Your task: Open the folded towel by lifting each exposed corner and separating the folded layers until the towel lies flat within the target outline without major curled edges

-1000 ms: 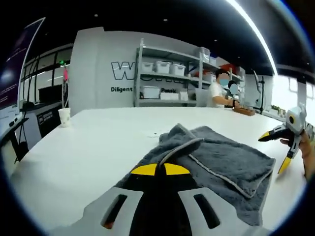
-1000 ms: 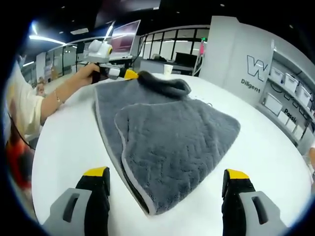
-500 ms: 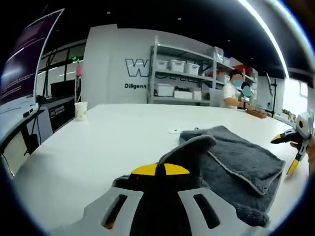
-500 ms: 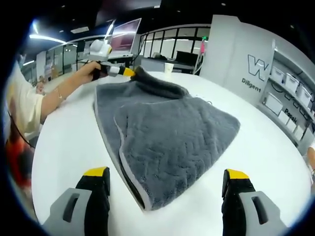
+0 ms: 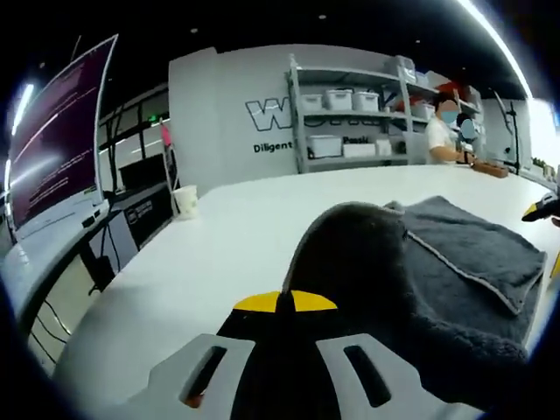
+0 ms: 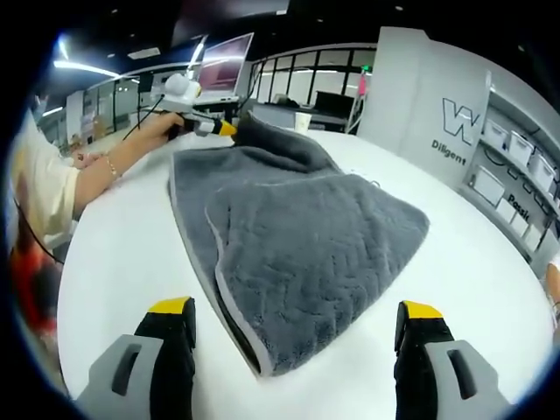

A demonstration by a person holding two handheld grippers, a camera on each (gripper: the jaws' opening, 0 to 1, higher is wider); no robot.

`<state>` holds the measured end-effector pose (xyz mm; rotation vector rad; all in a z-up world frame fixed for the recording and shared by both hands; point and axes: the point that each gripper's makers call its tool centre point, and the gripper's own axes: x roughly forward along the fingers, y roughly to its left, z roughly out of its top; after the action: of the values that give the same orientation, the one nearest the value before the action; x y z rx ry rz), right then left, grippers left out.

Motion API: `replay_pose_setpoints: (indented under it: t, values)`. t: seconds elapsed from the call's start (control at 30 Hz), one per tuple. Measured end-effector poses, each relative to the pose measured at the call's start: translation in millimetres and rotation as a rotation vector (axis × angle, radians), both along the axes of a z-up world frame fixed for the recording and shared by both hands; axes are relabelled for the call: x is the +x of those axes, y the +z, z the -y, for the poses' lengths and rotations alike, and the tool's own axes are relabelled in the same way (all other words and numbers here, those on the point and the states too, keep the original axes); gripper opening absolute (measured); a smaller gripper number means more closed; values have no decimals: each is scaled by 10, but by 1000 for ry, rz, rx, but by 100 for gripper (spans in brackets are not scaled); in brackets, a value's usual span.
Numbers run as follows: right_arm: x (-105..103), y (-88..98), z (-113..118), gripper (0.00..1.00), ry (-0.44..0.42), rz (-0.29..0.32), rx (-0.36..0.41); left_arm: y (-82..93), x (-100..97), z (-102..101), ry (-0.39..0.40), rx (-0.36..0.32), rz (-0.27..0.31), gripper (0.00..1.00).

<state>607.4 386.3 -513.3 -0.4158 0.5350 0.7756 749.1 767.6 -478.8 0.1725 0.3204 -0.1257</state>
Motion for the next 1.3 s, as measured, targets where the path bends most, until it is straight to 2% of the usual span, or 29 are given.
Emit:
replay_pose_setpoints:
  t: [0.23, 0.3, 0.4, 0.53, 0.6, 0.8, 0.93, 1.03, 1.1, 1.3]
  values:
    - [-6, 15, -4, 95, 2, 5, 3, -47, 32, -280, 78, 86, -9, 1]
    - [-10, 18, -11, 95, 3, 5, 4, -114, 41, -408, 114, 157, -39, 1]
    - [-10, 21, -11, 95, 4, 6, 5, -180, 58, -511, 137, 201, -62, 1]
    - [-7, 24, -8, 95, 6, 5, 4, -216, 97, -583, 148, 231, -67, 1]
    - [-7, 27, -14, 95, 9, 5, 3, -273, 113, -637, 159, 269, -85, 1]
    - [1, 39, -7, 95, 8, 8, 5, -265, 144, -692, 163, 350, -86, 1]
    - [-3, 32, -9, 95, 10, 6, 2, -276, 140, -664, 160, 335, -93, 5]
    - [1, 26, -10, 95, 10, 4, 0, -254, 123, -628, 153, 294, -93, 16]
    - [0, 18, -9, 95, 11, 2, -2, -288, 107, -590, 140, 245, -114, 25]
    - [-14, -23, -18, 95, 19, -10, -17, -287, 98, -424, 82, 134, -124, 59]
